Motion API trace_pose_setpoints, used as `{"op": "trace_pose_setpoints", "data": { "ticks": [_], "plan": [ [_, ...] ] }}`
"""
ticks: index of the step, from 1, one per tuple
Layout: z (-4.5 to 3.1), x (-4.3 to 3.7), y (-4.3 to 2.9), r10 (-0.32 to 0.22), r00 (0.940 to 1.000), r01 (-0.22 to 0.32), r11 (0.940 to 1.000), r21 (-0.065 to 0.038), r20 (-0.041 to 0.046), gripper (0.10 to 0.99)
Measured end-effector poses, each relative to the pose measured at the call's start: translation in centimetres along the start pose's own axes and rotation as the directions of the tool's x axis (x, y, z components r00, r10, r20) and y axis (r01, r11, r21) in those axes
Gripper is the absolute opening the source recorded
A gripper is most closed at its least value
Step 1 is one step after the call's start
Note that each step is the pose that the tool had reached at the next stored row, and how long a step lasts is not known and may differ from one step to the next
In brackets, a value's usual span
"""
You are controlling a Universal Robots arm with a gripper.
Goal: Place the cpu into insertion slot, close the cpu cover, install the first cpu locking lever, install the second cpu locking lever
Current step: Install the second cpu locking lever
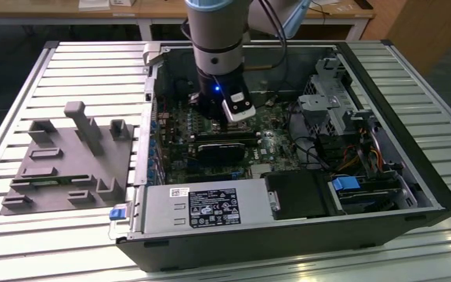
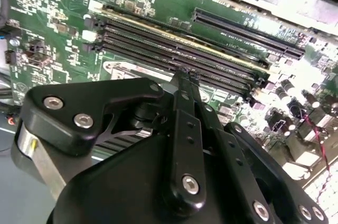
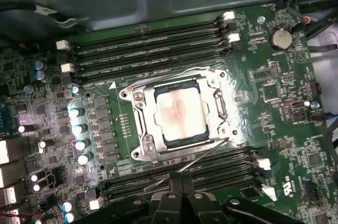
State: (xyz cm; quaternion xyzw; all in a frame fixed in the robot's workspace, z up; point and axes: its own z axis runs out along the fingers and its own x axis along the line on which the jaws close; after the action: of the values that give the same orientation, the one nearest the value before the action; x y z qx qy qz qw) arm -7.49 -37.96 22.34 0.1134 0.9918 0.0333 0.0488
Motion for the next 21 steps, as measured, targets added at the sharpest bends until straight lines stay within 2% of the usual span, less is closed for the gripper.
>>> {"op": "trace_pose_setpoints", "data": {
  "ticks": [1, 4, 10, 17, 21],
  "plan": [
    [0.06, 0.10, -0.05, -0.004, 1.0000, 0.004, 1.0000, -0.004, -0.0013, 0.102],
    [0.25, 0.38, -0.15, -0.018, 0.9998, 0.018, 0.9995, -0.025, -0.0068, 0.102],
    [0.44, 0.71, -0.55, -0.038, 0.9992, 0.038, 0.9983, -0.043, -0.0116, 0.102],
    [0.71, 0.79, -0.92, -0.050, 0.9985, 0.048, 0.9951, -0.086, -0.0203, 0.102],
    [0.81, 0.77, -1.06, -0.063, 0.9978, 0.060, 0.9932, -0.100, -0.0235, 0.102]
  ]
}}
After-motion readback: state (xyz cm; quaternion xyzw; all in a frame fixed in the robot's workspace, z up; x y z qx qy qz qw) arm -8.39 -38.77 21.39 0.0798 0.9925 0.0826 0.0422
